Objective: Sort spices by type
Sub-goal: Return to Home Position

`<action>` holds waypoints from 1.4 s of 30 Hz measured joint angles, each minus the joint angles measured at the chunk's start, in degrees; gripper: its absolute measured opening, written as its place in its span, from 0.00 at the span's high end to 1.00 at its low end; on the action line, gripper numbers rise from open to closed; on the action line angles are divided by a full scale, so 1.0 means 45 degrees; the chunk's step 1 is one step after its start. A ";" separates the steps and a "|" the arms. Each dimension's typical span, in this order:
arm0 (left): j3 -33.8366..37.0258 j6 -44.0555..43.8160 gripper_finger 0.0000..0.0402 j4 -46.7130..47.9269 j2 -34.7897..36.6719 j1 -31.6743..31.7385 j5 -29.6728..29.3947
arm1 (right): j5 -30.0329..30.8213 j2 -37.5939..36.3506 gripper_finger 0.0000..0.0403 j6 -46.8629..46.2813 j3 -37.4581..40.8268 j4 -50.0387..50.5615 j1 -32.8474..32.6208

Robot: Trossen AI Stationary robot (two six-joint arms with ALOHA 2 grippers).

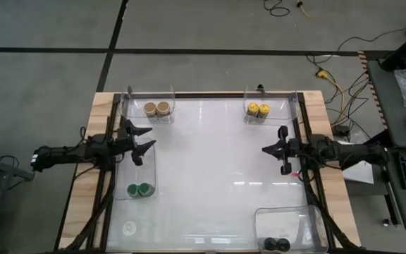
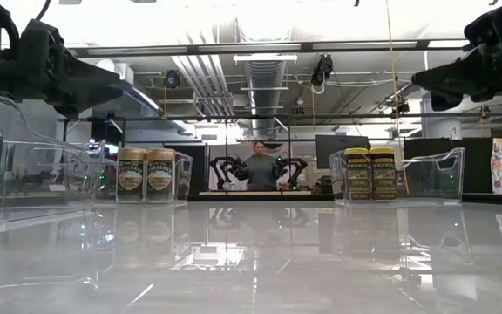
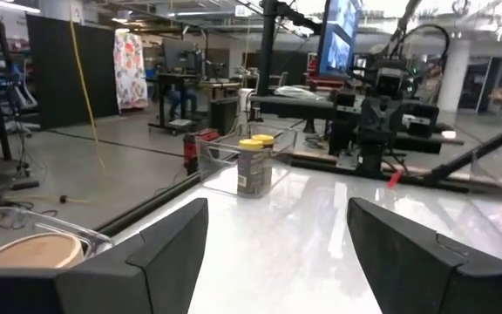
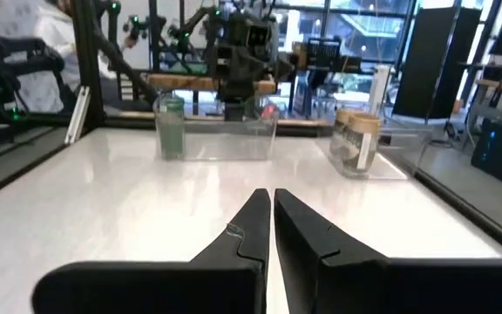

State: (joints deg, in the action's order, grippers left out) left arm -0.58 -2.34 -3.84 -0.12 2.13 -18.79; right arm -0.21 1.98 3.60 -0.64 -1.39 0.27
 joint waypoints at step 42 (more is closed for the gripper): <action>-0.0180 0.0411 0.35 0.0003 -0.1524 -0.0005 0.0297 | 0.0003 0.0018 0.97 -0.0031 0.0010 0.0145 0.0000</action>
State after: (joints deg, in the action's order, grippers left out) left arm -1.39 -0.49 -3.83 -6.98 2.11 -17.45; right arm -0.19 2.07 3.46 -0.60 -0.73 0.27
